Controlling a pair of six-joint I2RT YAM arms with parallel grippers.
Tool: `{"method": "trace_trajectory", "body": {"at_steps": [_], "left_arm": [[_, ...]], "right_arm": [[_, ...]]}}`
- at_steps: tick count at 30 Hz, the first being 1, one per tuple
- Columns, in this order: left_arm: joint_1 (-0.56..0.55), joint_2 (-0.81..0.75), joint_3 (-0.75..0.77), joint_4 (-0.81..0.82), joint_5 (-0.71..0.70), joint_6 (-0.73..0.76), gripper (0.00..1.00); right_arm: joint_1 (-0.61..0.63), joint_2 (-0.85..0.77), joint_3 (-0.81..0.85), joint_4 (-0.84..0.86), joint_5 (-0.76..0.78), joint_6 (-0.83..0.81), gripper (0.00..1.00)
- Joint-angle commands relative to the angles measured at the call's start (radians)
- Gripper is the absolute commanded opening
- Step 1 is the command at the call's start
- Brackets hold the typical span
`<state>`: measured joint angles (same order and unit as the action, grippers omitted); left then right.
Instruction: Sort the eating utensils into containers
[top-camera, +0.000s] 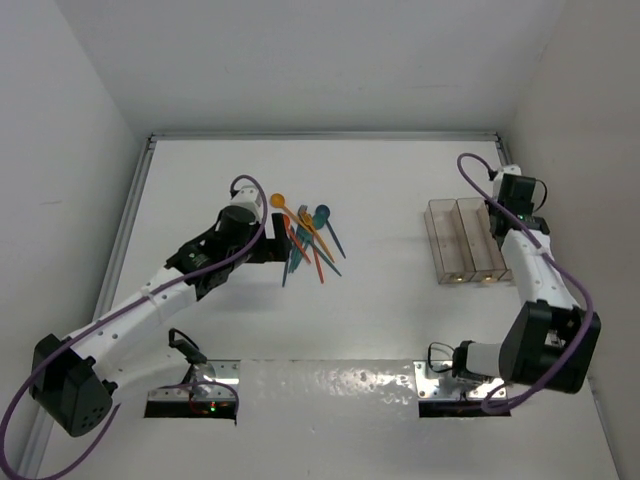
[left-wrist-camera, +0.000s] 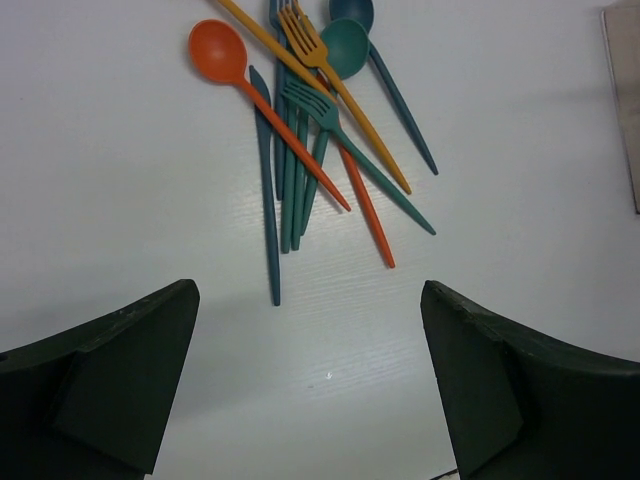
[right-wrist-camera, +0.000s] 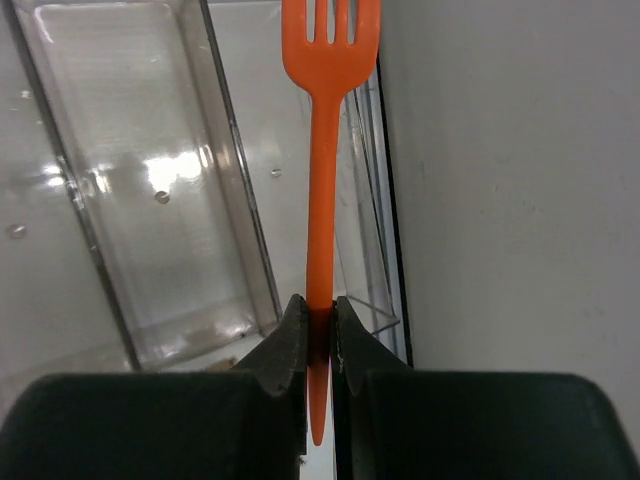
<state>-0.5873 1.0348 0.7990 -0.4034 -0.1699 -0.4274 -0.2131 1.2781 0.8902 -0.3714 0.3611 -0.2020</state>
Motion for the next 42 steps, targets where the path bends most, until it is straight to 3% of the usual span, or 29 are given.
{"method": "trace_trajectory", "body": {"at_steps": [1,14,29,31,36,42], "left_arm": [[0.012,0.008,0.022,0.026,0.006,0.035,0.92],[0.015,0.007,0.005,0.037,0.024,0.033,0.92],[0.017,0.014,-0.001,0.048,0.046,0.038,0.92],[0.017,0.016,-0.003,0.044,0.044,0.038,0.92],[0.017,0.019,-0.004,0.054,0.046,0.033,0.92],[0.017,0.021,-0.006,0.055,0.050,0.030,0.92]], "right_arm": [[-0.025,0.070,0.001,0.117,-0.005,-0.103,0.00],[-0.106,0.201,-0.068,0.310,-0.056,-0.181,0.00],[-0.126,0.302,-0.060,0.348,-0.126,-0.284,0.01],[-0.135,0.306,-0.069,0.351,-0.126,-0.277,0.03],[-0.152,0.308,-0.063,0.351,-0.172,-0.244,0.26],[-0.152,0.303,-0.050,0.339,-0.189,-0.234,0.29]]}}
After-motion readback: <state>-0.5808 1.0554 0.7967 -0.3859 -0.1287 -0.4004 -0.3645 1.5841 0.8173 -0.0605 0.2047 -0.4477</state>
